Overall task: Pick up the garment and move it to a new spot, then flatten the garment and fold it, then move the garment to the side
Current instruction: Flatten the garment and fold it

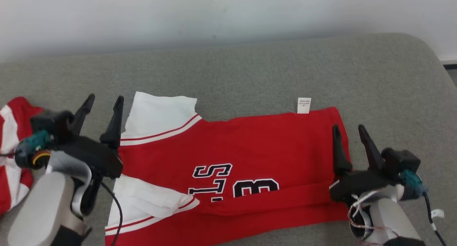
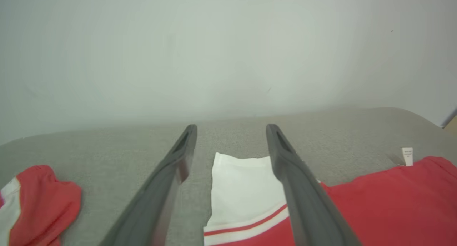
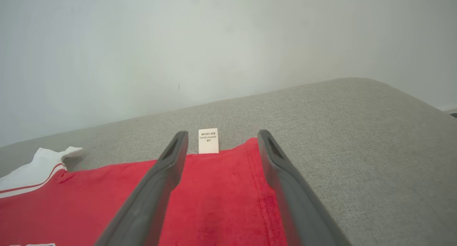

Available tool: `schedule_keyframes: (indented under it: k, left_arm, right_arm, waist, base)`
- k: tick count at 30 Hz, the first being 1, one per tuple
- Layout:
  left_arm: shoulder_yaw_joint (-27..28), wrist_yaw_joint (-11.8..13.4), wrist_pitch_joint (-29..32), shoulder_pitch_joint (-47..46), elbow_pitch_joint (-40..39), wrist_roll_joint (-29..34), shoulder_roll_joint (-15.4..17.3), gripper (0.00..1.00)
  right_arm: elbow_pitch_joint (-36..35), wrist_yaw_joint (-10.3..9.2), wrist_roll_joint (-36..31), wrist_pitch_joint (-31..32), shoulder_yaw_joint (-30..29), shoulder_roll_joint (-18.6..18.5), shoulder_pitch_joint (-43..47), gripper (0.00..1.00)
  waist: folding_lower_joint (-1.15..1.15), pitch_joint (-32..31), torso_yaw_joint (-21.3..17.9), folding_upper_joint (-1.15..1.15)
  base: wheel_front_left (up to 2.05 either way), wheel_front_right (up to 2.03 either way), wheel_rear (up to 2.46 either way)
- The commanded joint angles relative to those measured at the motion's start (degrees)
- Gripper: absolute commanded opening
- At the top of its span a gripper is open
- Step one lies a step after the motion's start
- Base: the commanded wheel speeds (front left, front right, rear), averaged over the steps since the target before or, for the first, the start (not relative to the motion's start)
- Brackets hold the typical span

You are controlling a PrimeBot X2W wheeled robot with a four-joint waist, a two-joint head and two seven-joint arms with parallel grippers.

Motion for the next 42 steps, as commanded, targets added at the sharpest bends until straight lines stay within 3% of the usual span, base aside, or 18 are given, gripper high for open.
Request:
schedule_keyframes:
  k: [1, 8, 16, 28, 37, 38, 39, 40, 41, 42]
  left_arm:
    - [-0.9, -0.1, 1.5, -2.9, 0.7, -2.2, 0.7, 1.0]
    - [-6.9, -0.1, 8.3, -13.4, 5.0, -8.8, 5.8, 1.0]
    - [-8.8, 0.0, 10.9, -17.8, 12.8, -11.1, 6.8, 1.0]
    - [-8.7, 0.0, 8.7, -20.2, 22.7, -11.7, 9.0, 1.0]
    - [-9.8, 0.0, 8.3, -22.1, 27.5, -13.8, 7.6, 1.0]
    - [-10.0, 0.0, 8.2, -22.1, 27.8, -14.3, 7.4, 0.8]
    - [-10.2, 0.0, 7.9, -22.3, 27.9, -14.8, 7.1, 0.4]
    - [-10.2, 0.0, 7.1, -22.6, 27.8, -15.2, 7.0, 0.32]
    - [-10.4, 0.0, 6.4, -22.9, 27.8, -15.4, 7.1, 0.0]
    - [-10.8, 0.0, 5.8, -23.0, 27.8, -15.4, 7.2, 0.0]
  right_arm:
    - [1.0, -0.14, -0.6, 0.0, 0.1, 0.0, -2.5, 1.0]
    - [6.6, -0.14, -1.1, -0.1, 1.7, 0.0, -12.6, 1.0]
    - [10.3, -0.14, -0.2, -0.2, 3.3, 0.1, -18.2, 1.0]
    - [10.5, -0.14, 0.6, -0.2, 3.9, 0.1, -18.8, 1.0]
    - [12.4, -0.14, 1.1, -0.2, 5.4, 0.1, -19.9, 1.0]
    - [13.4, -0.14, 1.4, -0.1, 5.8, 0.1, -20.3, 1.0]
    - [14.4, -0.14, 1.7, 0.3, 6.1, 0.1, -21.0, 1.0]
    - [15.5, -0.14, 2.0, 0.6, 6.3, 0.1, -21.6, 1.0]
    - [16.4, -0.14, 2.6, 0.6, 6.4, 0.1, -22.2, 1.0]
    - [17.4, -0.14, 3.0, 0.7, 6.4, 0.1, -22.7, 1.0]
  waist:
    - [-0.01, 6.1, -5.4, 0.0]
    - [-0.01, 10.0, -8.3, 0.0]
    - [-0.01, 11.5, -9.9, 0.0]
    - [-0.01, 12.9, -10.6, 0.0]
    - [-0.01, 13.7, -10.9, 0.0]
    - [-0.01, 13.7, -10.9, 0.0]
    - [-0.01, 13.6, -10.8, 0.0]
    - [-0.01, 13.6, -10.7, 0.0]
    - [-0.01, 13.5, -10.5, 0.0]
    - [-0.01, 13.4, -10.2, 0.0]
  base:
    - [0.0, 0.0, 0.0]
    - [0.0, 0.0, 0.0]
    - [0.0, 0.0, 0.0]
    - [0.0, 0.0, 0.0]
    - [0.0, 0.0, 0.0]
    - [0.0, 0.0, 0.0]
    - [0.0, 0.0, 0.0]
    - [0.0, 0.0, 0.0]
    - [0.0, 0.0, 0.0]
    - [0.0, 0.0, 0.0]
